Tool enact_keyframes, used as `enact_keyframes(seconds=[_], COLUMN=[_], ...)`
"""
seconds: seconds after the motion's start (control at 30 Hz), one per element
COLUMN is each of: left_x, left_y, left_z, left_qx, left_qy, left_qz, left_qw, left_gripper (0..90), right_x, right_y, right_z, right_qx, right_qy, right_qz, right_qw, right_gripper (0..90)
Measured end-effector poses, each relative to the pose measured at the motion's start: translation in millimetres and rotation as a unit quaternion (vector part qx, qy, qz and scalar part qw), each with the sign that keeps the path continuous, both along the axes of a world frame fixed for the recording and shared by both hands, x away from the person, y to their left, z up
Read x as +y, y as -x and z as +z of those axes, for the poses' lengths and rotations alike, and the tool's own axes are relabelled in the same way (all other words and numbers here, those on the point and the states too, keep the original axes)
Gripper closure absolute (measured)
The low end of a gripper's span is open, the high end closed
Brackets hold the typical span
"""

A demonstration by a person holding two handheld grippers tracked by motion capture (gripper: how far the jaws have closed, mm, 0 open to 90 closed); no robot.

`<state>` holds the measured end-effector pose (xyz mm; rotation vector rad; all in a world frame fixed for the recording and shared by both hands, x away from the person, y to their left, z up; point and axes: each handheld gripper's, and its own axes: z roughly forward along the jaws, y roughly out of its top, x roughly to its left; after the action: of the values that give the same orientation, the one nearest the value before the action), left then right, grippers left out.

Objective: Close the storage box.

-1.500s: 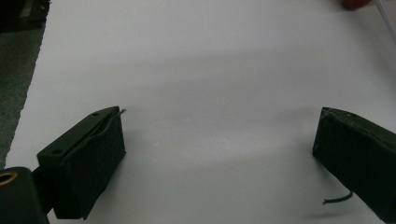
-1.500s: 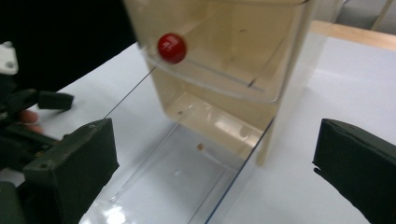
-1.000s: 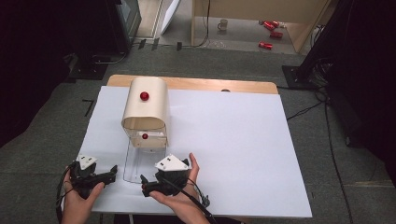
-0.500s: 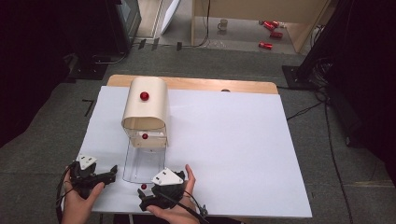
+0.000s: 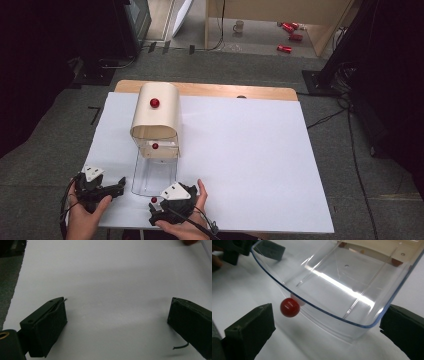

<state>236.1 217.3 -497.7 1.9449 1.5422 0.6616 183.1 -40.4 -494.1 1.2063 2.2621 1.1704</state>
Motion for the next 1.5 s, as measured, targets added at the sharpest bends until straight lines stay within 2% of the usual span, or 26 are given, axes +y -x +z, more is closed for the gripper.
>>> enact_keyframes(seconds=[0.07, 0.13, 0.3, 0.5, 0.63, 0.67, 0.93, 1.23, 1.5], left_x=[0.0, 0.0, 0.0, 0.0, 0.0, 0.0, 0.1, 0.0, 0.0], left_y=[0.0, 0.0, 0.1, 0.0, 0.0, 0.0, 0.0, 0.0, 0.0], left_z=[0.0, 0.0, 0.0, 0.0, 0.0, 0.0, 0.1, 0.0, 0.0], left_qx=[0.000, 0.000, 0.000, 0.000, 0.000, 0.000, 0.001, 0.000, 0.000], left_qy=[0.000, 0.000, 0.000, 0.000, 0.000, 0.000, 0.000, 0.000, 0.000], left_qz=[0.000, 0.000, 0.000, 0.000, 0.000, 0.000, -0.001, 0.000, 0.000], left_qw=[1.0000, 1.0000, 1.0000, 1.0000, 1.0000, 1.0000, 1.0000, 1.0000, 1.0000], left_gripper=[2.3, 2.3, 2.4, 2.3, 2.3, 2.3, 2.3, 2.3, 2.3], right_x=[1.3, 3.0, 7.0, 8.1, 6.7, 4.8, 1.0, -0.9, -0.6], right_y=[-0.8, -2.5, -3.2, -3.8, -3.3, -3.3, -4.9, -9.7, -21.2], right_z=[-0.1, -1.7, -4.9, -6.4, -6.0, -5.5, -3.3, 0.8, 6.5], right_qx=[-0.004, 0.003, 0.003, 0.000, -0.003, -0.009, -0.015, -0.020, -0.025], right_qy=[0.007, 0.020, 0.040, 0.043, 0.042, 0.040, 0.026, 0.016, 0.004], right_qz=[-0.004, -0.013, -0.016, -0.015, -0.023, -0.035, -0.048, -0.051, -0.060], right_qw=[1.0000, 0.9997, 0.9991, 0.9989, 0.9988, 0.9986, 0.9984, 0.9984, 0.9979], right_gripper=[0.0, 0.0, 0.0, 2.1, 5.4, 7.8, 10.9, 11.7, 12.4])
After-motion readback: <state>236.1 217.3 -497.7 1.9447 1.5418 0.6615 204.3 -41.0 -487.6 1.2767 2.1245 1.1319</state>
